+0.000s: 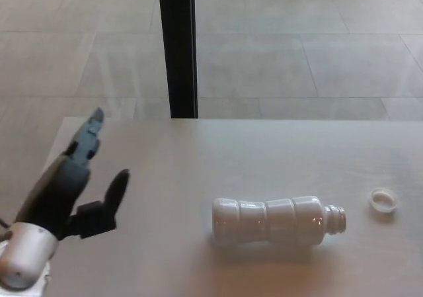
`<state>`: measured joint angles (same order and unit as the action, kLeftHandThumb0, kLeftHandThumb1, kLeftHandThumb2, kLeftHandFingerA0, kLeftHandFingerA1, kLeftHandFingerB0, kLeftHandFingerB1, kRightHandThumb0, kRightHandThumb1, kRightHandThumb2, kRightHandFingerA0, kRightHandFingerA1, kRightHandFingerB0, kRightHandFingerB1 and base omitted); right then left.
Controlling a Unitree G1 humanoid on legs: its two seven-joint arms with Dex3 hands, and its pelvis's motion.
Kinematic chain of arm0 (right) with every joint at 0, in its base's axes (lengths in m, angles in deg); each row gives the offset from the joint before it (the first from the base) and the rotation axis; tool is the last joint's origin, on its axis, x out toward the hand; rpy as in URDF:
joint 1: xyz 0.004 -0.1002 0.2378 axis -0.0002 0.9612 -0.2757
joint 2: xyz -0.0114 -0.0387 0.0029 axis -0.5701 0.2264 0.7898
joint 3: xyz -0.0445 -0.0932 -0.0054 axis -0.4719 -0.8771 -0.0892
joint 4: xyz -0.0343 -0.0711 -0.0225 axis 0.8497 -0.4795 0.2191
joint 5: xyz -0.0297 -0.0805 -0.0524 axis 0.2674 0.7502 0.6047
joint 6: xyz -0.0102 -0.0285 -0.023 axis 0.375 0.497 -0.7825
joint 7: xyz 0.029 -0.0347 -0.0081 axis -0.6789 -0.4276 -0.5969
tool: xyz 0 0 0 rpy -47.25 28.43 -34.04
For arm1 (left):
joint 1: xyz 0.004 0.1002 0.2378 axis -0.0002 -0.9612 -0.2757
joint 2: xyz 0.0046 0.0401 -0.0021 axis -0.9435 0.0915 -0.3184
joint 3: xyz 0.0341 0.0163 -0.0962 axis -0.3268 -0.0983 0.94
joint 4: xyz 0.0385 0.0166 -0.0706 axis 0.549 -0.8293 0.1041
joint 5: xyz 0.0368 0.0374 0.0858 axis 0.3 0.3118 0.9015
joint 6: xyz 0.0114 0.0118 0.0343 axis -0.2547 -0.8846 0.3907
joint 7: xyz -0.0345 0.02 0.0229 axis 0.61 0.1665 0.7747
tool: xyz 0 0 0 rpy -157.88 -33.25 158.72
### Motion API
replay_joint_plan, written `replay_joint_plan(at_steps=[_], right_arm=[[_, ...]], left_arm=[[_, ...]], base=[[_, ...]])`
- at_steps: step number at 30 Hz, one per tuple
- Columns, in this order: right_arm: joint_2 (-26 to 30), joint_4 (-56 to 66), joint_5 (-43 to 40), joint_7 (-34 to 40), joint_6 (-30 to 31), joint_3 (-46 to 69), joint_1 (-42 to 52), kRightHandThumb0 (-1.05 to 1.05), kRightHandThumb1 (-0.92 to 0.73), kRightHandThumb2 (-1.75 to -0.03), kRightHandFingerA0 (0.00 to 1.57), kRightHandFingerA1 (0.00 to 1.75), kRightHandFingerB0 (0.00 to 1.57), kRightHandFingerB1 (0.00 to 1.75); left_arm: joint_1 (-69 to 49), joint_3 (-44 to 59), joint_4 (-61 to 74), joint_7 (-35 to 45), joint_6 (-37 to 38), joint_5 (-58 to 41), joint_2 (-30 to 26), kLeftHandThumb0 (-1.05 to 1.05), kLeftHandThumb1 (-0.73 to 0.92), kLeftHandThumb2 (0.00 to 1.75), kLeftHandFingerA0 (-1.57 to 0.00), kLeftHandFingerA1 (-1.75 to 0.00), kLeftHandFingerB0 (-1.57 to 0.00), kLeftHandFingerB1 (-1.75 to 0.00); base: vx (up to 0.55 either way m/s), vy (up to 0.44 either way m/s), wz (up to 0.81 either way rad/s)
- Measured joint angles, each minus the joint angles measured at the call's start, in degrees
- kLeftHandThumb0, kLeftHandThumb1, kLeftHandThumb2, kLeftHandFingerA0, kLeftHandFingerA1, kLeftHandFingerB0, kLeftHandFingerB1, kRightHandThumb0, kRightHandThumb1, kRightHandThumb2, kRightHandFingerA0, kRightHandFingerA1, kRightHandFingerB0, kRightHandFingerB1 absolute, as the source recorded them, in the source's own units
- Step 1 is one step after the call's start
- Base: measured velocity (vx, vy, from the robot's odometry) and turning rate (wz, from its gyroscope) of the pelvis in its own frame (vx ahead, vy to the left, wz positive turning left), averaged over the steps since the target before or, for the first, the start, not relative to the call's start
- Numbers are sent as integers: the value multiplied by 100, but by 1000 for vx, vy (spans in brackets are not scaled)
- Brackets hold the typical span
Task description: The robot uses its left hand to to lift the bottle kept on the middle of the desk and tilts it towards its right hand. It then uses its right hand to rotate its cap to open it and places the bottle and cap back on the desk
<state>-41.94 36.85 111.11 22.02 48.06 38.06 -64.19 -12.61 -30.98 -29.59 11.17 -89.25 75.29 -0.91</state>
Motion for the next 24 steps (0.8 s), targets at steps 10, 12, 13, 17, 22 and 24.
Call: replay_joint_plan(at_steps=[10,12,13,17,22,24], right_arm=[[151,-695,-279,17,-16,1026,624,-82,-63,-108,4,51,5,34],[152,-935,-373,35,-22,1273,759,-89,-71,-110,4,35,5,21],[152,-1041,-414,44,-27,1377,818,-82,-70,-111,4,32,5,22],[152,-1419,-561,64,-33,1753,988,-96,-77,-113,0,15,13,10],[148,-2011,-855,75,-15,2405,1170,-105,-86,-117,0,13,0,0],[146,-2192,-944,85,-4,2606,1199,-105,-88,-117,0,8,0,0]], left_arm=[[-789,1822,-1525,35,50,-672,-459,-95,84,118,0,-25,0,-19],[-1041,2216,-2014,32,52,-816,-520,-105,84,112,0,-13,0,-2],[-1136,2375,-2230,31,54,-876,-543,-103,85,113,0,-11,0,0],[-1460,2905,-3042,7,82,-1075,-598,-99,87,112,0,-11,0,0],[-1822,3586,-4144,-73,140,-1360,-607,-78,91,68,0,-13,0,-11],[-1902,3795,-4446,-90,161,-1454,-610,-79,70,101,-13,-56,-4,-29]], base=[[0,0,0],[0,0,0],[0,0,0],[0,0,0],[0,0,0],[0,0,0]])
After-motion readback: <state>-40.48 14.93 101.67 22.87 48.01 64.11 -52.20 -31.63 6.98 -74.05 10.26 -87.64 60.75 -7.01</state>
